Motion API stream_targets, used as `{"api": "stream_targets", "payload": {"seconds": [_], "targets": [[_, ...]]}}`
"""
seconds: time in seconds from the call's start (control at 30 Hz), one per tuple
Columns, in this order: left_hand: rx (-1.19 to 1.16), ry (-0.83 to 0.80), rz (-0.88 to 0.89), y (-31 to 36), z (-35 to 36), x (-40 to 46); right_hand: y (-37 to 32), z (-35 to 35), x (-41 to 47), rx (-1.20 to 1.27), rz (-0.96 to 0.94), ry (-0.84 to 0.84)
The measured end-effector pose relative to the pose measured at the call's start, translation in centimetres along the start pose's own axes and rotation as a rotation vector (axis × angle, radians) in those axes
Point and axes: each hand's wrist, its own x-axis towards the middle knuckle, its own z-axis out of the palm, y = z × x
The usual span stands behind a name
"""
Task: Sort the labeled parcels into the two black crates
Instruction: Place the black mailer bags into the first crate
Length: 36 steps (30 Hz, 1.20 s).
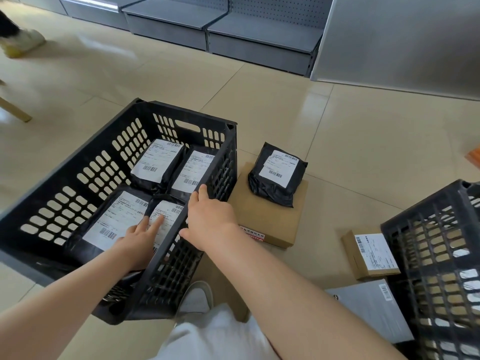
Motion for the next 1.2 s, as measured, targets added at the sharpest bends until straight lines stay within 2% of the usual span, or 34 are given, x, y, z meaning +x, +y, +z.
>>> {"api": "stream_targets", "payload": {"seconds": [0.3,0.43,0.57,0.73,0.93,1.0,1.07,1.2], "targets": [[0.066,0.052,0.01,0.2,-1.2,-0.1,3.8,1.3,-1.1,0.254,-0.092,0.024],[-0.077,0.183,-0.006,0.0,-3.2,-0.2,6.7,2.1,-1.4,0.316,-0.02,0.014],[-0.411,0.361,0.014,1.7,-6.7,-0.6,10.5,3.2,-1.9,0.416,0.11,0.011],[-0.593,0.501,0.207,7.4,-10.1,-2.4,14.4,5.1,-2.5,0.565,0.268,0.012],[-0.452,0.55,0.457,14.5,-9.2,-1.6,17.8,8.3,-3.0,0.651,0.424,-0.046],[-0.339,0.498,0.506,16.0,-7.7,-0.3,18.8,9.6,-3.1,0.613,0.435,-0.079],[-0.223,0.366,0.51,17.1,-5.8,1.1,19.4,10.7,-3.0,0.569,0.413,-0.103],[-0.138,0.108,0.396,18.8,-2.7,3.7,20.2,12.5,-2.5,0.452,0.321,-0.163]]}}
